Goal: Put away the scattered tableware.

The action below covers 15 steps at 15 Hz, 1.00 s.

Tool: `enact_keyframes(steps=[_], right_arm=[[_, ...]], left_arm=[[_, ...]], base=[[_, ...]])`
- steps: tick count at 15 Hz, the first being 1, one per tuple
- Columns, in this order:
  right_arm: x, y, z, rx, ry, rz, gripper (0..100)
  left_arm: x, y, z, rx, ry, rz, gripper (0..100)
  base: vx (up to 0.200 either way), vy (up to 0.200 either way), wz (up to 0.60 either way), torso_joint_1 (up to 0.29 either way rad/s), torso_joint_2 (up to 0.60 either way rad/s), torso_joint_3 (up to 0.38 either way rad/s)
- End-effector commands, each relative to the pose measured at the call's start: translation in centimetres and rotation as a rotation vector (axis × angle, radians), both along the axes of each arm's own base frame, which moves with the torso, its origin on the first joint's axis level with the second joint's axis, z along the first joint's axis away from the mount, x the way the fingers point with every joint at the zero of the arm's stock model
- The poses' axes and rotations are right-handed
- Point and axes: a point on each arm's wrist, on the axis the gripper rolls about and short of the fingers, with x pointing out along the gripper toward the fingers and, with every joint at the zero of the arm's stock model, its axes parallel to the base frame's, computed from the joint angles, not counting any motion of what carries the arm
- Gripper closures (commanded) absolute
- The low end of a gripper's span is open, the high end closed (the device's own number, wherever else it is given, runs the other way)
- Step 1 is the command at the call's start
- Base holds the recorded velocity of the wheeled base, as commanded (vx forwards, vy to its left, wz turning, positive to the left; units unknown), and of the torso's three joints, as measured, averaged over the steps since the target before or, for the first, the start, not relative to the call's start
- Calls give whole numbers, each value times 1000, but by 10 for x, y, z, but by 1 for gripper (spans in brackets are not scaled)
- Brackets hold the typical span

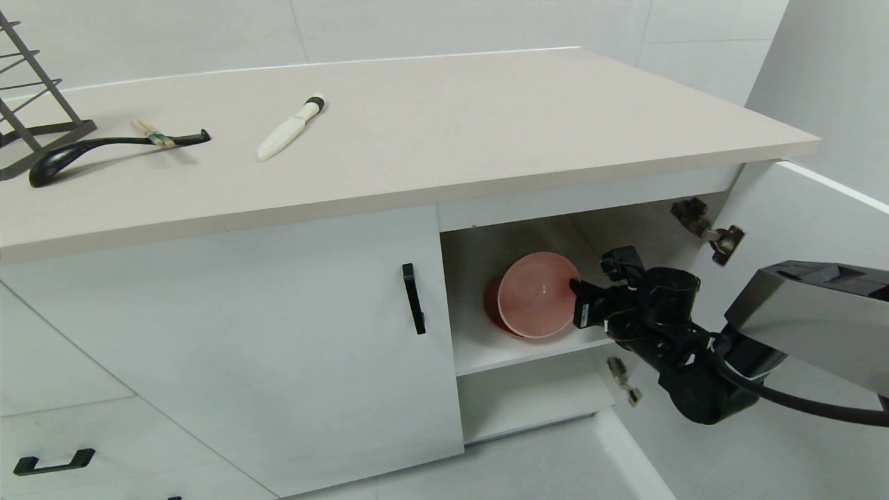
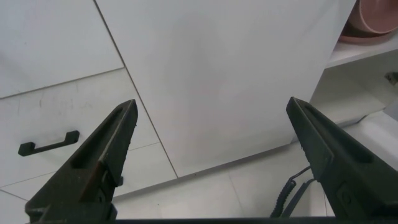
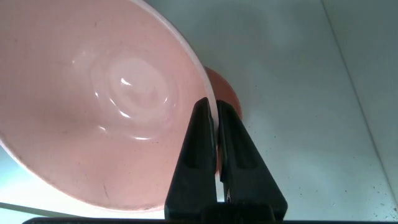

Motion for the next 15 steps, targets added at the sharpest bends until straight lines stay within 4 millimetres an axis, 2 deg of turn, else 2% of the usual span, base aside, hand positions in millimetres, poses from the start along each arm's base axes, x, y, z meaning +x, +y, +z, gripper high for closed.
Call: enact_keyframes(steps=[1, 7, 11, 14, 15], right_arm=[[0, 0, 1, 0, -2, 2, 100], [0, 1, -2, 0, -2, 0, 100], [4, 1, -14, -8, 20, -6, 100], [6, 2, -9, -1, 2, -6, 100], [6, 2, -10, -2, 4, -6, 0]], left_arm=[[0, 0, 0, 0, 2, 0, 0], [0, 0, 0, -6, 3, 3, 0], [0, 0, 0, -6, 3, 3, 0], [0, 0, 0, -6, 3, 3, 0], [0, 0, 0, -6, 3, 4, 0]], base=[[0, 0, 0, 0, 0, 0], [0, 0, 0, 0, 0, 0], [0, 0, 0, 0, 0, 0], [0, 0, 0, 0, 0, 0], [0, 0, 0, 0, 0, 0]])
